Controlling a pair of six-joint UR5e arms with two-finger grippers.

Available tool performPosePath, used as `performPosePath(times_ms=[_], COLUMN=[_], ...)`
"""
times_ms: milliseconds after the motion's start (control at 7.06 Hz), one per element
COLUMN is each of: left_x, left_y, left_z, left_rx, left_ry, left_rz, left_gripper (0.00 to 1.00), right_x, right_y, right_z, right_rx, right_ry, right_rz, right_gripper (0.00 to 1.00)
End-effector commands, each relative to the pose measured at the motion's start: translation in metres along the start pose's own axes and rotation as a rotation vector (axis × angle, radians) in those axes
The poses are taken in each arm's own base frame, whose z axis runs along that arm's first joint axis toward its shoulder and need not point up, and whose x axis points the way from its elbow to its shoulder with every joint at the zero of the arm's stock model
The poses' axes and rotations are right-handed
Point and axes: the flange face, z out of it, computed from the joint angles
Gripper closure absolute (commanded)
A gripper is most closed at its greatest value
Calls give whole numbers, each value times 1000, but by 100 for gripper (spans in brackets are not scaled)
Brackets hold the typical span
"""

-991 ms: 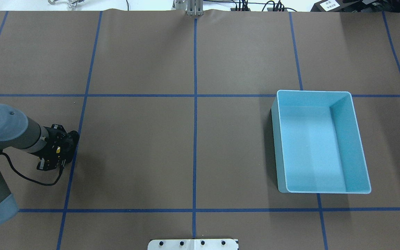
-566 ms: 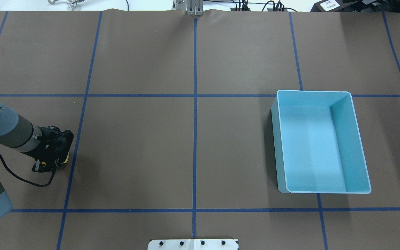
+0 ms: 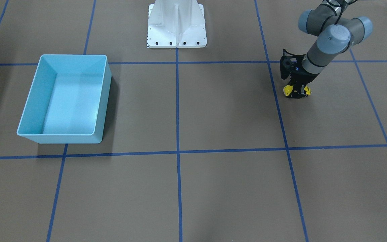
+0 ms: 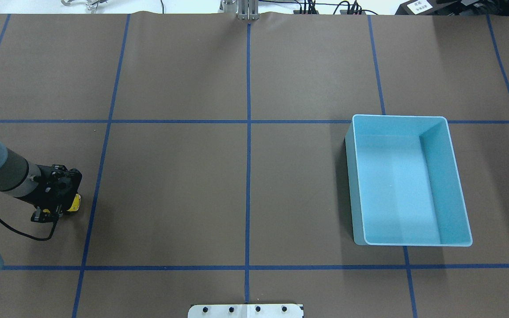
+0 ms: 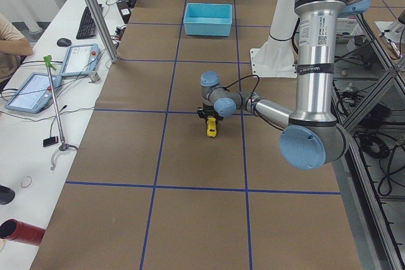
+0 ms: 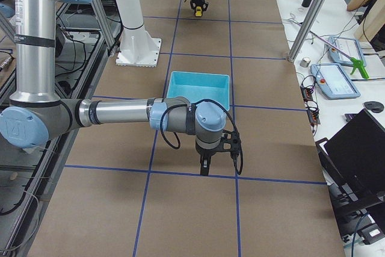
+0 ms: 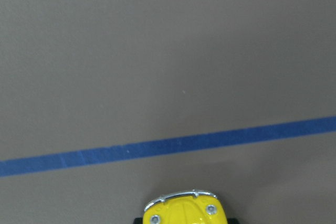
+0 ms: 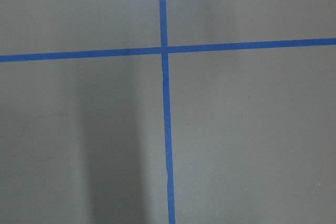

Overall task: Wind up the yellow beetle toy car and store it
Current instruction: 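Keep pulling the yellow car back with the left gripper to wind it, then open the left gripper to release the car and lift the arm away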

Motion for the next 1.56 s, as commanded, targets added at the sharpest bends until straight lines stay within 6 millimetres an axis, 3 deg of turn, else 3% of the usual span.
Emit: performPosePath(times_ms=[0,283,425,849,1416], left_x=[3,5,2,-10,-1], left_y=[18,29,34,53,107], left_z=[-3,-3,-4,-17,-29], left_rx=[18,14,9,-1,-36], left_ry=[7,2,-3,-22,-20], left_rz=[13,0,-13,-57,-148], left_gripper=[100,100,1,0,0], right_x=[0,0,1,1,0], right_y=[0,1,1,1,0], right_z=[0,0,1,1,0], right_rx=[0,-1,-3,-4,0], right_ry=[0,0,0,0,0], right_rz=[1,2,3,4,1], right_gripper=[0,0,0,0,0])
